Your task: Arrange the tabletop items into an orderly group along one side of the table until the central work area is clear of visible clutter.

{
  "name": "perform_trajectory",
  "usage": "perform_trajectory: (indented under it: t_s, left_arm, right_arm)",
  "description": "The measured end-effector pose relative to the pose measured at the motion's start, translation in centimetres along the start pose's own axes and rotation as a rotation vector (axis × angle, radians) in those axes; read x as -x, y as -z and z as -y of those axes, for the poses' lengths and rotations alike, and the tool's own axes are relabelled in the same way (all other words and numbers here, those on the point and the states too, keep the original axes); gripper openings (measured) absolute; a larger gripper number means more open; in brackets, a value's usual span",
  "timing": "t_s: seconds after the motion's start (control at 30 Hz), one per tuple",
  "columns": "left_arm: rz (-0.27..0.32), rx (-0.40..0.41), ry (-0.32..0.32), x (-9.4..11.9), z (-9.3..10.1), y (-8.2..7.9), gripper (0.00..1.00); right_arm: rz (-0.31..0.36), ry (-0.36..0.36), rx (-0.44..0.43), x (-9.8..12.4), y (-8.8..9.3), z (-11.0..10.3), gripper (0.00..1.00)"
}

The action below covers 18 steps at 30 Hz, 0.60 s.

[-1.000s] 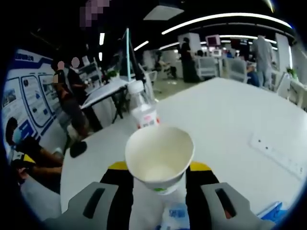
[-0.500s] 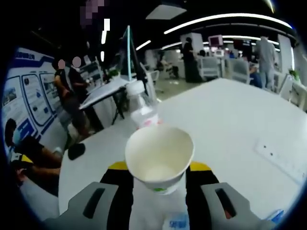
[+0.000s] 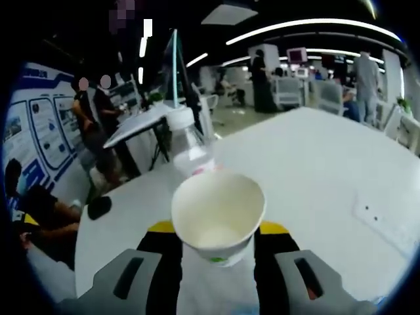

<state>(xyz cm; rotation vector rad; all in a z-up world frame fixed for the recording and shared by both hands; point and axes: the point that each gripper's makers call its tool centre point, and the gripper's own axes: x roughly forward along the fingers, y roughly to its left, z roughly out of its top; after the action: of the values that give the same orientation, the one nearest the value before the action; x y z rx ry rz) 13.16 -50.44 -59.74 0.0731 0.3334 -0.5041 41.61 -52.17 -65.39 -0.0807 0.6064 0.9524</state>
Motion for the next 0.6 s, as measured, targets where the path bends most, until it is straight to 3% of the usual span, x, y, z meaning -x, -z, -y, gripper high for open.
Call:
perform_trajectory:
  t_s: [0.2,0.6]
  left_arm:
    - [-0.003,0.007,-0.002,-0.1,-0.1,0.1,0.99]
    - [-0.018,0.018,0.003,-0.4,0.0,0.3,0.99]
  right_arm:
    - [-0.008,0.0,0.003,-1.2,0.1,1.4,0.39]
    - [-0.021,-0.008,0.009,-3.0,0.2,2.0,0.39]
